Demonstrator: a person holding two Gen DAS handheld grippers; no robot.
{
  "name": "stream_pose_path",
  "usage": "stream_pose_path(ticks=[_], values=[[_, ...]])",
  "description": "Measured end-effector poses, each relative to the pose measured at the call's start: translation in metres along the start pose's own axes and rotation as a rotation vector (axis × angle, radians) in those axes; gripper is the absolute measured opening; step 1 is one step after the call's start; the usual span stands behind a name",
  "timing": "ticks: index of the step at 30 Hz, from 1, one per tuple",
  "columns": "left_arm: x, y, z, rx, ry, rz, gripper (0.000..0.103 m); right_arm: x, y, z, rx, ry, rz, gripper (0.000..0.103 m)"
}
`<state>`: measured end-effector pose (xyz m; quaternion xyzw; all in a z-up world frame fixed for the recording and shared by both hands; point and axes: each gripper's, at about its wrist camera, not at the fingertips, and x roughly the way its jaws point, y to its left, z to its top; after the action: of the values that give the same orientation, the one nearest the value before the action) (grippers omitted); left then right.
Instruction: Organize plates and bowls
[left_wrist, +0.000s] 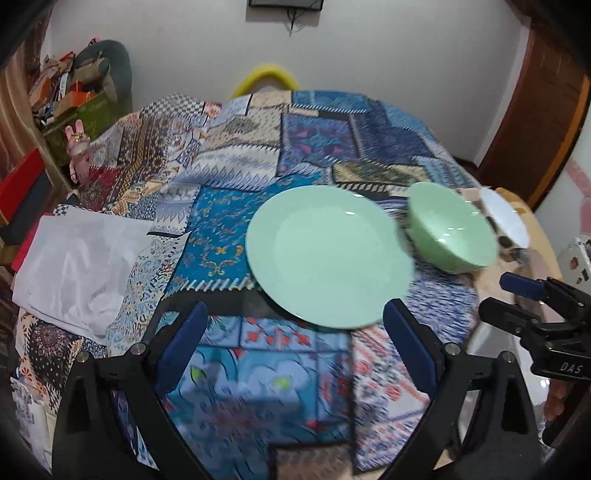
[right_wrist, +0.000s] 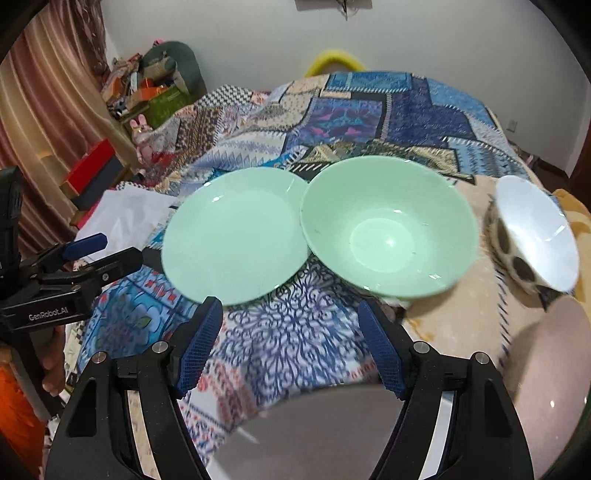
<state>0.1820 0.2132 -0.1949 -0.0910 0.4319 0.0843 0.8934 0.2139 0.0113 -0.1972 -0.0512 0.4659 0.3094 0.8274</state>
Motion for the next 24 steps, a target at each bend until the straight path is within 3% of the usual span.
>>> stream_pose_path(ticks=[6, 9, 15, 17, 18, 21, 23, 24], values=[[0.045, 0.023, 0.015, -0.006, 0.05, 0.0, 0.097, 0.027, 0.005, 0.01, 0.003, 0.057, -0.005, 0.058], [0.065, 0.033, 0.021, -0.009, 0.072, -0.003, 0.091, 0.038, 0.005, 0.014, 0.011, 0.077, -0.015, 0.052], [0.1, 0.046, 0.031, -0.025, 0.133, -0.038, 0.065, 0.049, 0.009, 0.019, -0.004, 0.08, -0.063, 0.051], [0.112, 0.05, 0.034, -0.042, 0.16, -0.063, 0.053, 0.052, 0.01, 0.02, -0.006, 0.078, -0.072, 0.042], [0.115, 0.053, 0.035, -0.054, 0.155, -0.079, 0.053, 0.055, 0.011, 0.022, -0.008, 0.083, -0.069, 0.035], [0.116, 0.056, 0.041, -0.07, 0.137, -0.096, 0.037, 0.057, 0.013, 0.024, -0.016, 0.08, -0.083, 0.035], [0.116, 0.056, 0.043, -0.075, 0.14, -0.126, 0.021, 0.057, 0.013, 0.024, -0.021, 0.081, -0.079, 0.033], [0.115, 0.055, 0.043, -0.074, 0.142, -0.131, 0.021, 0.057, 0.011, 0.025, -0.015, 0.085, -0.068, 0.031]])
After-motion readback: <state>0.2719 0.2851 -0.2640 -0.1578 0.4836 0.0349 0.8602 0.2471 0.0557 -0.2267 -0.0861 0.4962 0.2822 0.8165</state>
